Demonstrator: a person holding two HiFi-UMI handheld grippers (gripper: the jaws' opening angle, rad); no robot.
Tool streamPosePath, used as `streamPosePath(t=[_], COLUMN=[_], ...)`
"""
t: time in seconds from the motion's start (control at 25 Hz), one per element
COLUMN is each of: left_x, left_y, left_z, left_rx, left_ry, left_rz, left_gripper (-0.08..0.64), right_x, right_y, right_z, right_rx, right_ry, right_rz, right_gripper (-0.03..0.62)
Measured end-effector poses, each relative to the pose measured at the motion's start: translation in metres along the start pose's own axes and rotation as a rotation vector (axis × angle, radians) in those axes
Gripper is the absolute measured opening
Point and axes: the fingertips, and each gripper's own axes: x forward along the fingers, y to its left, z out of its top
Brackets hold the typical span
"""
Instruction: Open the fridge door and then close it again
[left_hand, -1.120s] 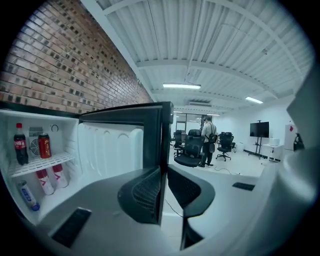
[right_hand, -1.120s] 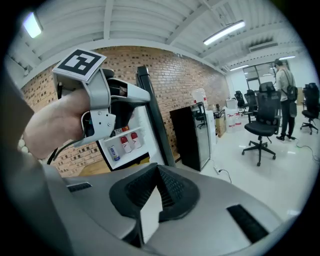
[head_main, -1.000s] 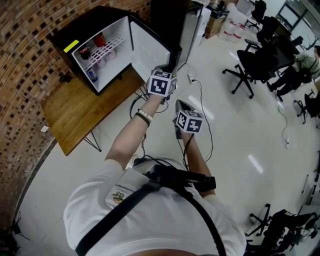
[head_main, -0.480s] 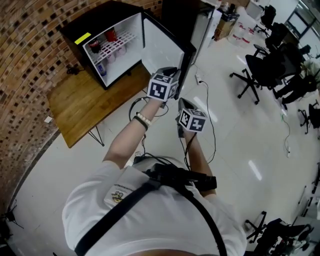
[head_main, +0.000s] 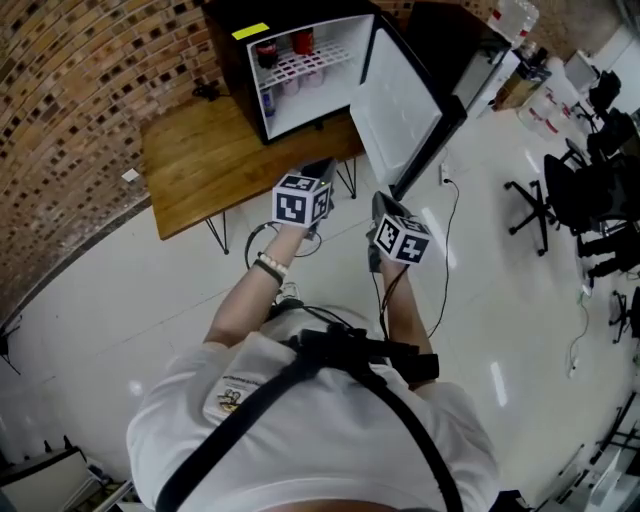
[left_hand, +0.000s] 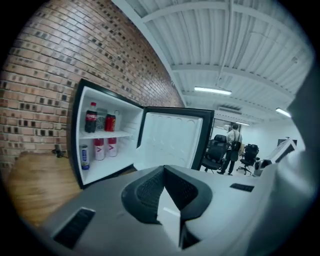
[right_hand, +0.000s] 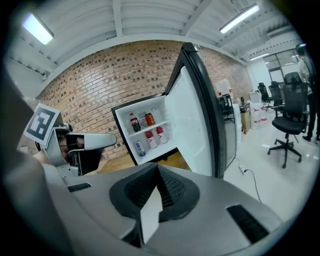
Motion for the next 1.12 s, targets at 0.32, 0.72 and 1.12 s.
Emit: streamPosePath(t=[0.32, 0.72, 1.12], left_x=[-0.067, -0.083, -0.079], left_y=[0.057, 0.054, 0.045], left_z=[-0.031, -0.050, -0.049], left_rx=[-0.001, -0.025, -0.012], left_ry=[-0.004, 0.021, 0.021], left_rz=[0.191, 0.190, 0.162], left_gripper=[0.000, 0.000, 0.000], right_x=[0.015, 0.008, -0.002], right_y=[0.050, 0.063, 0.051], right_z=[-0.008, -0.015, -0.008], right_rx=[-0.095, -0.103, -0.094], right_ry=[0.024, 0.029, 0.010], right_rz=[0.081, 0.103, 0.078], right_gripper=[0.015, 0.015, 0.015])
